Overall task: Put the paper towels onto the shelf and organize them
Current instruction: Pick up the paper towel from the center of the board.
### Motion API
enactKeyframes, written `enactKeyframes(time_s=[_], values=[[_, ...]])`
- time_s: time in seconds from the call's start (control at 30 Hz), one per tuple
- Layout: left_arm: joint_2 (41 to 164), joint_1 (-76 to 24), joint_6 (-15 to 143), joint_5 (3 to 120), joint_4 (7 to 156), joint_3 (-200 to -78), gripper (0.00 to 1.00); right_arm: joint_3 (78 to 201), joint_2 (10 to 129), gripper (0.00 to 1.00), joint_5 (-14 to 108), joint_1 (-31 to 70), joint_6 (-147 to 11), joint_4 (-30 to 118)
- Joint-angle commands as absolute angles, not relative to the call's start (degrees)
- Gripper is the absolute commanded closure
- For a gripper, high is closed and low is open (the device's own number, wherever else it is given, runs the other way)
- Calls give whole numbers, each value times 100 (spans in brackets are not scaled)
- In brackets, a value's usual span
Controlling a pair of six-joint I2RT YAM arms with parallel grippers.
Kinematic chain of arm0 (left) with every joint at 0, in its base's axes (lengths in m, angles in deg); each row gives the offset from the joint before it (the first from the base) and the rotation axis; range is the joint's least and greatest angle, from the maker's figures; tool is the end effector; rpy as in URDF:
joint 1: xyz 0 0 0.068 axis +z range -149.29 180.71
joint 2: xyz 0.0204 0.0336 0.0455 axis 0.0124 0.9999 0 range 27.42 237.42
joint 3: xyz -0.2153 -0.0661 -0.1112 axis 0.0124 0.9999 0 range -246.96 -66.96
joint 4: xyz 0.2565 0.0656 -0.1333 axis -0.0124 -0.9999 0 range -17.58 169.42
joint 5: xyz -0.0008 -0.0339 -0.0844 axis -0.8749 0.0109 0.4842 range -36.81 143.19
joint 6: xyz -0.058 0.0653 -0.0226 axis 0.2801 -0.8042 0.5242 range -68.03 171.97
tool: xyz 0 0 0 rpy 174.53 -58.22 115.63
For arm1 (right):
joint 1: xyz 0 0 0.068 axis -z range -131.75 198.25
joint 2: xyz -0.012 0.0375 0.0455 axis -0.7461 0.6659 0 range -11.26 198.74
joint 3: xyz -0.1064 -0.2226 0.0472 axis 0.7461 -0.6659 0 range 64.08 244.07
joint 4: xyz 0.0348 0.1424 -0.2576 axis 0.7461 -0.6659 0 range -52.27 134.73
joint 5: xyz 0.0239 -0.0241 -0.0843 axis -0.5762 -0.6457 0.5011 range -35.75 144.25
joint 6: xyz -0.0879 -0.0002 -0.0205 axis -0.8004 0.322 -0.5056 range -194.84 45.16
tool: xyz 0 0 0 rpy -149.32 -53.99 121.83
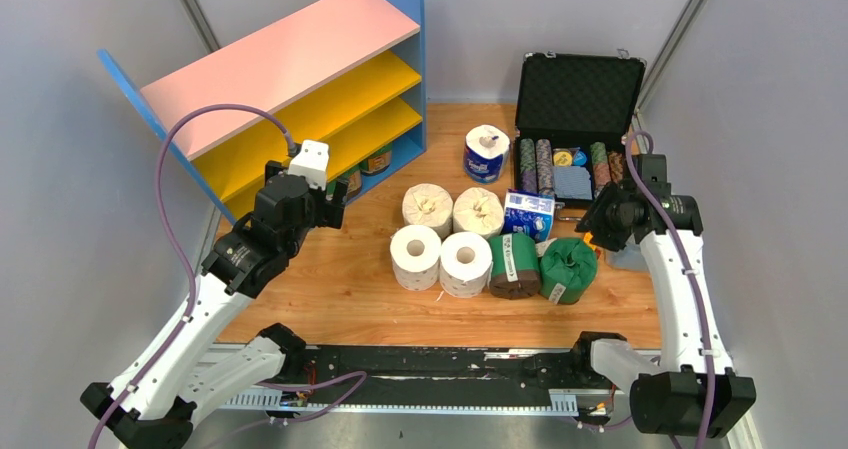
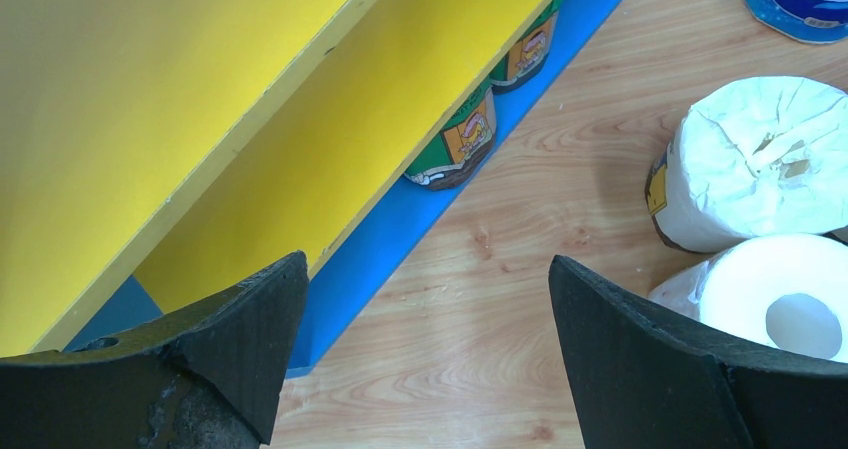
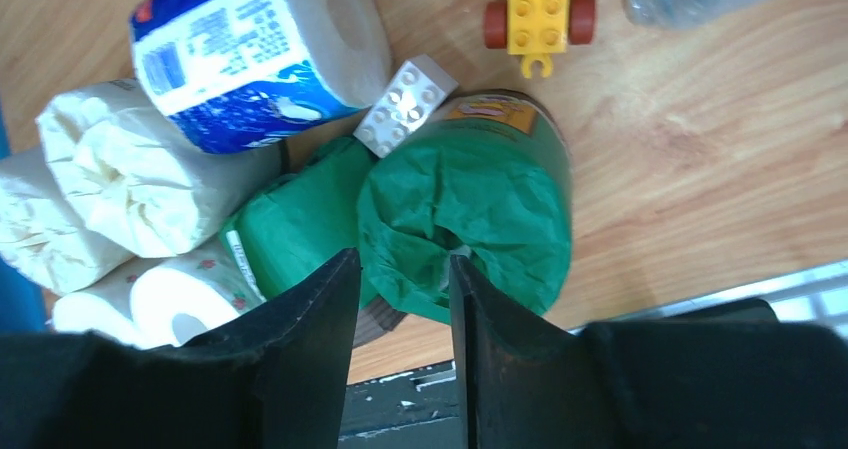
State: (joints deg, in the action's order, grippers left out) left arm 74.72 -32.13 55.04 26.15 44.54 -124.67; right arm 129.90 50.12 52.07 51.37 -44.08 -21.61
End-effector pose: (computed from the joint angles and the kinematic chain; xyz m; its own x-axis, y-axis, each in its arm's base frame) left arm 0.2345 -0.1077 0.3406 -0.3547 0.1722 -0.9190 0.1165 0.9834 0.1393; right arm 0.2533 -0.0107 0.2708 -0.7382 0.5520 -0.3877 0.4818 0.8337 0.2697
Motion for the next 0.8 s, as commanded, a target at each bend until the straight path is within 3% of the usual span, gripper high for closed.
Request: enactKeyframes(time_s=[0.0, 0.2, 0.33, 0.5, 0.77], values=[[7398, -3172, 5443, 2670, 4681, -12453, 3, 12841, 4793, 56, 5933, 5115, -4181, -2509], [7375, -3172, 5443, 2683, 4680, -12443, 3, 12394, 4785, 19, 5940, 5115, -3862, -2157], [7358, -3171, 5445, 2683, 4681, -12443, 3, 12158, 4936, 4, 5736, 5115, -3819, -1939], [7347, -3172, 5437, 2683, 4681, -12435, 3, 11766, 5056, 4, 5732, 5115, -3713, -1871], [7339, -3171, 5438, 2713, 4689, -12433, 3, 11599, 4970, 14, 5770, 5115, -3455, -2053]])
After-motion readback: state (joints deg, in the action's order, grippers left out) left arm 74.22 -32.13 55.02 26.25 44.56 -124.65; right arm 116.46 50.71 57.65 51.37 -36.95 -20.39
